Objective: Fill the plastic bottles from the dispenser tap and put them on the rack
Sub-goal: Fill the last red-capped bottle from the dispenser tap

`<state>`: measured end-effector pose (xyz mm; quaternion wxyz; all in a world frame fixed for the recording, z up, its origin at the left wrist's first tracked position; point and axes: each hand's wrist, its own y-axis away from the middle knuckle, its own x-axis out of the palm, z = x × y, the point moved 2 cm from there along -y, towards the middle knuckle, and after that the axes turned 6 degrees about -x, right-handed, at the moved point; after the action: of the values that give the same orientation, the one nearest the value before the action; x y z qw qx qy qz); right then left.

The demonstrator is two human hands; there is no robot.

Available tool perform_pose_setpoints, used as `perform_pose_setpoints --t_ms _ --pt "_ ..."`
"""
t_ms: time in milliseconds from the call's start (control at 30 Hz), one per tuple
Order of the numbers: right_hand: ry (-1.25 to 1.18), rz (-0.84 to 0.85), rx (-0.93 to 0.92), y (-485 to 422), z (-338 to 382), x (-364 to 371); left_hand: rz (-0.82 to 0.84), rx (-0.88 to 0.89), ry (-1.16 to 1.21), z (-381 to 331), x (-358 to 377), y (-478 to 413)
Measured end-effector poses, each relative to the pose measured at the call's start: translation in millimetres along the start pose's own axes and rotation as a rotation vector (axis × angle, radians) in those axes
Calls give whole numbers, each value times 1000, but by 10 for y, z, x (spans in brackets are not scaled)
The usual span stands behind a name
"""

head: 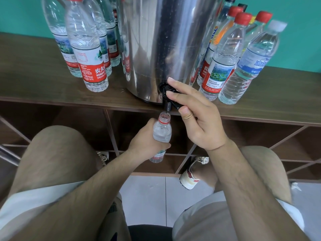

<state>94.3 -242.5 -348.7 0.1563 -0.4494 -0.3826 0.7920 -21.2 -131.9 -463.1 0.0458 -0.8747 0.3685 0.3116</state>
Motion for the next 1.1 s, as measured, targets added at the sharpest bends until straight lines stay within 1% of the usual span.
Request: perform_pose_setpoints --t_ms 400,700,1100 --pt "-1 -17 15 -24 27 5 -9 6 -15 72 48 -62" --pt "4 -46 -30 -22 7 46 -18 16 -24 92 53 -90" --pt "-6 -60 -26 7 4 55 -32 10 -29 95 51 -86"
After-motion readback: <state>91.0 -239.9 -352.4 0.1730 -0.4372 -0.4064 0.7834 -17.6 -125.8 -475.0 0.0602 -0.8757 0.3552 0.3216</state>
